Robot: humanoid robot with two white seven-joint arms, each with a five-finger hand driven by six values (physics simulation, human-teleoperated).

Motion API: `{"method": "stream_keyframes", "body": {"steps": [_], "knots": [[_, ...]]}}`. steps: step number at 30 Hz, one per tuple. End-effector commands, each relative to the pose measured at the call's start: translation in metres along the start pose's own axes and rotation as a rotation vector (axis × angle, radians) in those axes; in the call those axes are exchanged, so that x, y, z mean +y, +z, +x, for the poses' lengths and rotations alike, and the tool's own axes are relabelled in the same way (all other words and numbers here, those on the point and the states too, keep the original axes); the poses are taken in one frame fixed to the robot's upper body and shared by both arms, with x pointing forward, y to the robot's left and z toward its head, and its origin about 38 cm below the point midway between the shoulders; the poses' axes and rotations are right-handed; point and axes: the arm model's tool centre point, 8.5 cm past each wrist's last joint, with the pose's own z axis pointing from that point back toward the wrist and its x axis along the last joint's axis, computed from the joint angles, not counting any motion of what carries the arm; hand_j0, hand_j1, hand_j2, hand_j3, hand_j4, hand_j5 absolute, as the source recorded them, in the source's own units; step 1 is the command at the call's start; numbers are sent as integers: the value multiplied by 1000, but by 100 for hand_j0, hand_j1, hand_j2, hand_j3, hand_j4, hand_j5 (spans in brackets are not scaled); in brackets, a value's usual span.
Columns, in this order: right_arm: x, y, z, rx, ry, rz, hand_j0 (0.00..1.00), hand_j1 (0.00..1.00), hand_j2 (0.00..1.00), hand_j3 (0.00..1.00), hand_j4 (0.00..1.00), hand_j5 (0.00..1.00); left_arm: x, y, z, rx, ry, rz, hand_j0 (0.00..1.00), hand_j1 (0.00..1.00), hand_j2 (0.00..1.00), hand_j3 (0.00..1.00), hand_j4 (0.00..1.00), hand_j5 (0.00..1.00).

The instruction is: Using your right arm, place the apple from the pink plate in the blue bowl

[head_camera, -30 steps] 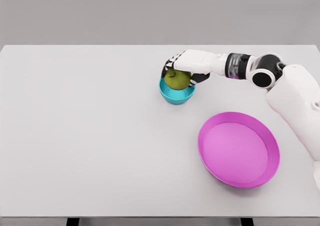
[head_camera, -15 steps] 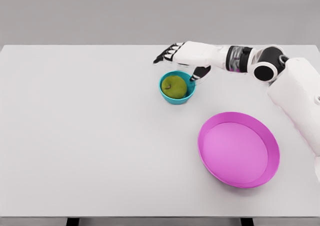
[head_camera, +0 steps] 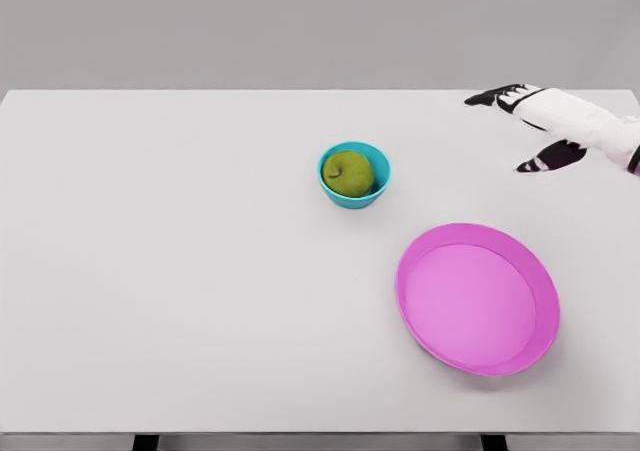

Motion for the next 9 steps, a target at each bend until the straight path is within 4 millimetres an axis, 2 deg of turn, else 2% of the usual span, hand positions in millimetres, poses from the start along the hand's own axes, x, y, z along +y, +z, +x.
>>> {"method": "stream_keyframes", "body": {"steps": [1, 2, 3, 6, 9], "knots": [[-32, 29, -13, 50, 7, -102, 100, 100, 100, 100, 100, 100, 0, 0, 0, 0, 0, 0, 100, 100, 100, 100, 100, 100], [-28, 36, -17, 67, 6, -88, 100, 100, 100, 100, 100, 100, 0, 0, 0, 0, 0, 0, 100, 100, 100, 100, 100, 100], [-27, 36, -17, 68, 5, -86, 100, 100, 100, 100, 100, 100, 0, 0, 0, 0, 0, 0, 100, 100, 100, 100, 100, 100], [-6, 40, -19, 76, -22, -52, 100, 100, 100, 100, 100, 100, 0, 0, 0, 0, 0, 0, 100, 100, 100, 100, 100, 100], [2, 41, -19, 78, -32, -40, 100, 100, 100, 100, 100, 100, 0, 0, 0, 0, 0, 0, 100, 100, 100, 100, 100, 100]]}}
